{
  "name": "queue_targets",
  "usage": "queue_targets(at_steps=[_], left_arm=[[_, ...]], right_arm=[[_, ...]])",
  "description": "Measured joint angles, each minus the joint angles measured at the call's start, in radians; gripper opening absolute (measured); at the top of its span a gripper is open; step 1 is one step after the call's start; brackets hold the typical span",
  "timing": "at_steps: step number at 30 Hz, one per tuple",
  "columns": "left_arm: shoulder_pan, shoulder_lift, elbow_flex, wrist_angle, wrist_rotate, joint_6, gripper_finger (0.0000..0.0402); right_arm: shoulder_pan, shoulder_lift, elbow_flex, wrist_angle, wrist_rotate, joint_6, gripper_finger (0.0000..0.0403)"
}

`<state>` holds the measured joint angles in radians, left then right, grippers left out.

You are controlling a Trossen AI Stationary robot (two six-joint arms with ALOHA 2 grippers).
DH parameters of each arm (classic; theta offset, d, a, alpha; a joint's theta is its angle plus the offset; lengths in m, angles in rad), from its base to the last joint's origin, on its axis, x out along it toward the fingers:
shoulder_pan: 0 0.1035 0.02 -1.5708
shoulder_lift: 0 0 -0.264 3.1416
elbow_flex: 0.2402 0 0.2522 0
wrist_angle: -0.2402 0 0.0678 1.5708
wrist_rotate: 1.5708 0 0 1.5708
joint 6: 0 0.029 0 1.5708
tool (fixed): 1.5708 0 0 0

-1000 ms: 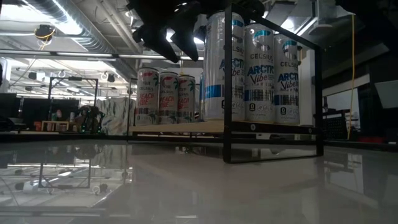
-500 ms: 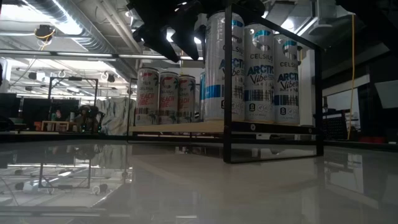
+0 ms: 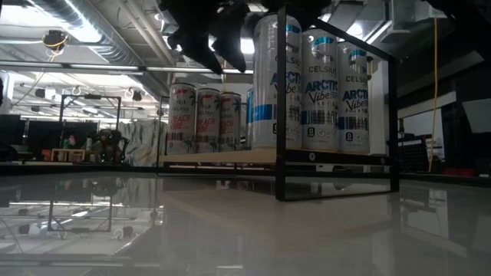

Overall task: Place canned beverage on shelf
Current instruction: Put the top blue soda can on the shelf and align with the other blue soda can

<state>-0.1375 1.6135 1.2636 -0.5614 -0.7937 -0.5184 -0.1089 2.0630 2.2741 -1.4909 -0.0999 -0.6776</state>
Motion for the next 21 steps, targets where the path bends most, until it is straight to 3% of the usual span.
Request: queue_targets(at_steps=[6, 16, 21], left_arm=[[-0.018, -0.038, 0.026, -0.005, 0.018, 0.036, 0.0325], [-0.106, -0.071, 0.175, -0.028, 0.072, 0.127, 0.0325], [-0.151, -0.071, 0.232, -0.016, 0.135, 0.166, 0.0325]], right_arm=[[-0.001, -0.048, 0.039, -0.043, 0.013, 0.052, 0.0392], [-0.001, -0.137, 0.045, -0.082, 0.007, 0.099, 0.0392], [0.001, -0.160, 0.045, -0.082, 0.085, 0.116, 0.0392]])
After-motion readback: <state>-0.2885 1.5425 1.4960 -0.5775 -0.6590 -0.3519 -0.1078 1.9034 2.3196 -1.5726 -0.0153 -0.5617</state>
